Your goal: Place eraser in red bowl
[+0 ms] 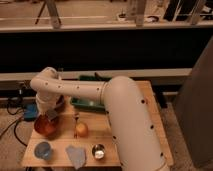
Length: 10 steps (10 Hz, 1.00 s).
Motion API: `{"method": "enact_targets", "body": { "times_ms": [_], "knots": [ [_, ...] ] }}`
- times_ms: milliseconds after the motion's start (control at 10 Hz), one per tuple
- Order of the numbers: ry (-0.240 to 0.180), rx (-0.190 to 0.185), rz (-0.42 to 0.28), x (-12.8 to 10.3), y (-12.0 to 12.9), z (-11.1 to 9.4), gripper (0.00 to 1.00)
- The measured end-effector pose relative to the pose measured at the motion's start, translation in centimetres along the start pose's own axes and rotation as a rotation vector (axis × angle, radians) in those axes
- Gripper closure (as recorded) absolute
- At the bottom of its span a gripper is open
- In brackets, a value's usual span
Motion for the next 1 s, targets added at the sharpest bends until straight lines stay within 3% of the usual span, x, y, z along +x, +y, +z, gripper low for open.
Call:
{"method": "enact_targets", "body": {
  "times_ms": [200,400,500,1000],
  "knots": [
    [0.007,0.009,-0.029,-0.6,-1.7,-0.1,0.99],
    [0.013,0.02,-0.056,-0.8,-2.7,-0.3,0.99],
    [0.014,0.025,-0.069,-0.8,-3.0,-0.3,0.93],
    [0.04,0.033,-0.157,-0.6,-4.2,-0.5,0.42]
  ]
}}
